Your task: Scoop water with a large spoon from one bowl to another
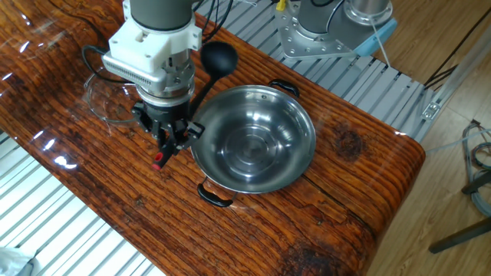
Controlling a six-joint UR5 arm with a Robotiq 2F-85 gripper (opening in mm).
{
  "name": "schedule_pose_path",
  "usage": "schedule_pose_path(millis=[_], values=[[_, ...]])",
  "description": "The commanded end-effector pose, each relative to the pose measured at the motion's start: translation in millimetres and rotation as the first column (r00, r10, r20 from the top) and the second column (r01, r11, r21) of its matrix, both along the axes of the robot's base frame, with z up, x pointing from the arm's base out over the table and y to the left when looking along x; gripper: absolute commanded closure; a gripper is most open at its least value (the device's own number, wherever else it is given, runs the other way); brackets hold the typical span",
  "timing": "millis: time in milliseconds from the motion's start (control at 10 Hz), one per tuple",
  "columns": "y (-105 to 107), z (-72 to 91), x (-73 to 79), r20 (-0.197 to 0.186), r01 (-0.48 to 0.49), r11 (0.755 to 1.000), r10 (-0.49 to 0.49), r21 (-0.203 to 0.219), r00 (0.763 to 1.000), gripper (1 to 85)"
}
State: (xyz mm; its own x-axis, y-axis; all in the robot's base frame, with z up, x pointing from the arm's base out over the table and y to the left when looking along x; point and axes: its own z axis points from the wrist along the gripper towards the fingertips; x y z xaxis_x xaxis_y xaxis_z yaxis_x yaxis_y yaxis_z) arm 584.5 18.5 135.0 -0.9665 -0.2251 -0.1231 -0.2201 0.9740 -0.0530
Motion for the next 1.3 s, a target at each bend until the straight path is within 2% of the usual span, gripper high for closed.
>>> schedule_pose_path(millis=[0,200,500,600,700,800,1000,1200], values=[[33.3,42.6,-34.5,-0.056,0.064,0.997,-0.062,0.033,0.996,84.7],[50.4,48.9,-46.5,-0.051,0.07,0.997,-0.068,0.032,0.996,84.7],[80.8,35.7,-58.6,-0.009,0.132,0.991,-0.132,0.009,0.991,84.7],[80.6,33.6,-60.0,-0.006,0.133,0.991,-0.133,-0.002,0.991,84.7],[68.4,35.3,-52.7,-0.008,0.1,0.995,-0.1,-0.018,0.995,84.7],[72.3,34.7,-56.4,-0.024,0.066,0.998,-0.066,-0.008,0.998,84.7],[79.8,34.5,-56.2,-0.026,-0.032,0.999,0.032,0.011,0.999,84.7],[85.7,36.1,-44.1,0.022,-0.095,0.995,0.094,0.022,0.995,84.7]])
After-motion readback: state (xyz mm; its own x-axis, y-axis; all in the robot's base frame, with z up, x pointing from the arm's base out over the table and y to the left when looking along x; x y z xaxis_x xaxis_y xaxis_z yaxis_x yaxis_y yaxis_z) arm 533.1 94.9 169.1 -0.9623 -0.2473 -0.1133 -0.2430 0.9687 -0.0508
